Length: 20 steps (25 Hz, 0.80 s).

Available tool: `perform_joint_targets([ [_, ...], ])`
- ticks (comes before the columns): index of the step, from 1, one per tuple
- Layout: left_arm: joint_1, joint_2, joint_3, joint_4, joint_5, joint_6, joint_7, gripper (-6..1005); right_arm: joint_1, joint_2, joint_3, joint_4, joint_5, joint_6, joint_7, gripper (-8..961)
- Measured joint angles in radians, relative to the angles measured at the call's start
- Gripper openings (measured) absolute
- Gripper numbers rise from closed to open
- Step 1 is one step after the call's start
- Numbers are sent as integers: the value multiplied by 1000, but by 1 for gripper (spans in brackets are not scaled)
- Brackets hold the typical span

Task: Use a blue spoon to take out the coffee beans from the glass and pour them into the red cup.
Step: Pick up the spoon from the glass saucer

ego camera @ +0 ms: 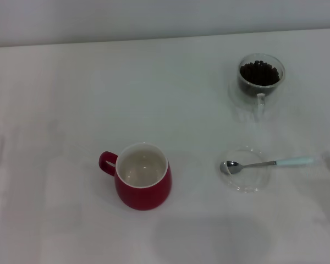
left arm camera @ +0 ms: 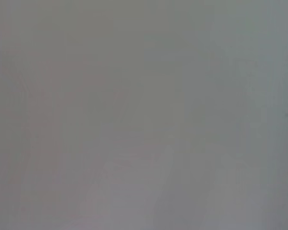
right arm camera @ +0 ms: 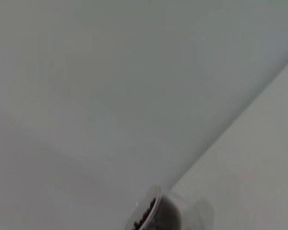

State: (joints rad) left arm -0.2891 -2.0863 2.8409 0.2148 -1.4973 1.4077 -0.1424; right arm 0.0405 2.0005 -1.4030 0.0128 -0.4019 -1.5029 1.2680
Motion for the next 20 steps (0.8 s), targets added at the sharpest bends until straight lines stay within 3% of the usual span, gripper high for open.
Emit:
perform_joint_targets([
  [20,-38,0,0,2,12,-2,0,773,26,11,-111,2,-31,-5,5,762],
])
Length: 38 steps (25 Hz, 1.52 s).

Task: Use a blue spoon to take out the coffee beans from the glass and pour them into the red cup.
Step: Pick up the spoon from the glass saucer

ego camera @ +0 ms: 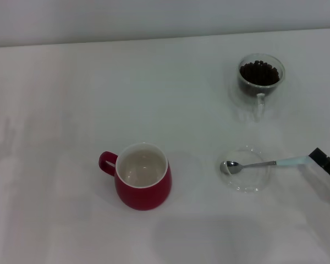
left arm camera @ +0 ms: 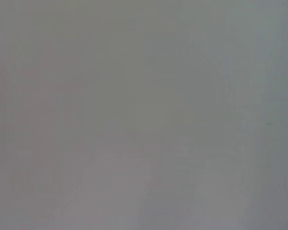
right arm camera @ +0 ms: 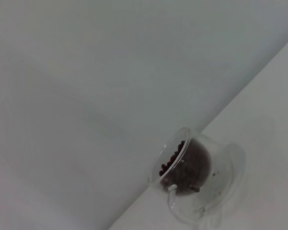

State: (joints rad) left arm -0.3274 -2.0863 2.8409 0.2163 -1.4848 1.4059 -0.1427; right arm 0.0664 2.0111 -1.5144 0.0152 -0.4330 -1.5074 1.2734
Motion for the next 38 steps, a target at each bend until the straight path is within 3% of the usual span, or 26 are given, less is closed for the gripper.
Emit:
perform_joint_targets([
  [25,-50,0,-2,0,0,-35,0,774,35,1,-5,-19,-42,71,26,749],
  [38,-46,0,-5,0,0,-36,0,775,42,4,-8,-30,-48,98,37,610],
])
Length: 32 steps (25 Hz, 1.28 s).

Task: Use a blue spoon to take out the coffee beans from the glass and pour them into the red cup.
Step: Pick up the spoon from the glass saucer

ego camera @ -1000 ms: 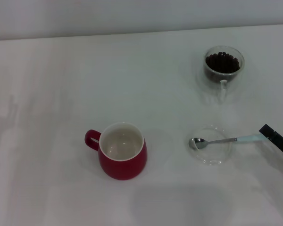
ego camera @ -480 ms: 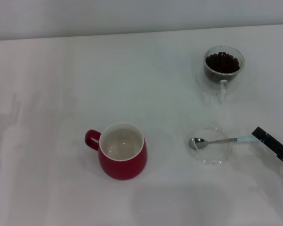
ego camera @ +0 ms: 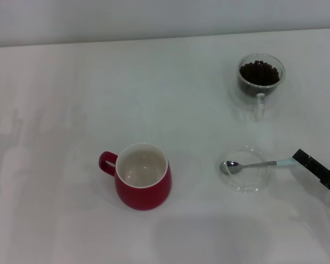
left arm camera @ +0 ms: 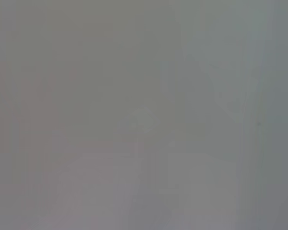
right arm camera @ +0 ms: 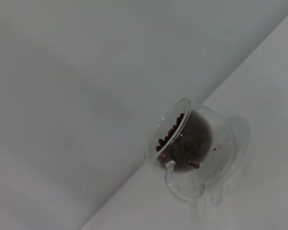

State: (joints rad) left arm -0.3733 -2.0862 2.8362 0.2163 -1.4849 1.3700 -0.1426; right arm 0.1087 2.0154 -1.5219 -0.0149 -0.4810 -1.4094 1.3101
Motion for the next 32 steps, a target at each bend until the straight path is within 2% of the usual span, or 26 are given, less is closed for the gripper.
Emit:
perform_joint_targets([
  [9,3,0,-1,0,-2,0,0,774,9,0,-22,-25,0,24,17,490],
  [23,2,0,-3,0,-3,6,0,774,9,-1,-23,-26,1,20,53,443],
  [28,1,0,-3,0,-4,5,0,774,9,-3,-24,-25,1,15,60,266],
  [32,1,0,-3,0,-6,4,0,774,9,-3,-24,-25,1,15,60,203],
])
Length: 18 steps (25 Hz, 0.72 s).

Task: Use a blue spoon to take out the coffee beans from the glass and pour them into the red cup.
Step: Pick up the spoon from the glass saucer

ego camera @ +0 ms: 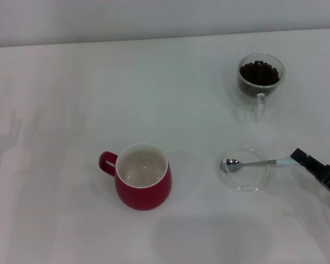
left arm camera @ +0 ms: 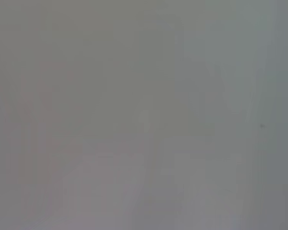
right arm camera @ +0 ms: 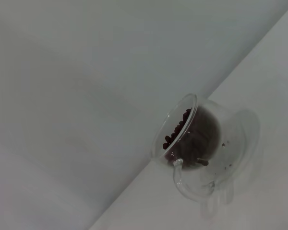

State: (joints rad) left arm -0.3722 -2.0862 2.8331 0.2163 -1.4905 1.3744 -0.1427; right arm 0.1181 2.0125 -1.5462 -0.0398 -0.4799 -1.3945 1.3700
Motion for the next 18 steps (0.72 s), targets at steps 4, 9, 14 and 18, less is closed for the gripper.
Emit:
perform_joint_targets([
  [4,1,0,0,0,-1,0,0,775,0,-1,0,1,0,-8,2,169],
  [9,4,0,0,0,-1,0,0,775,0,-7,0,6,0,-42,3,163],
  [14,2,0,0,0,-2,0,0,775,1,-17,1,7,0,-74,4,156],
  [18,0,0,0,0,-2,1,0,775,5,-20,2,7,0,-89,4,150],
])
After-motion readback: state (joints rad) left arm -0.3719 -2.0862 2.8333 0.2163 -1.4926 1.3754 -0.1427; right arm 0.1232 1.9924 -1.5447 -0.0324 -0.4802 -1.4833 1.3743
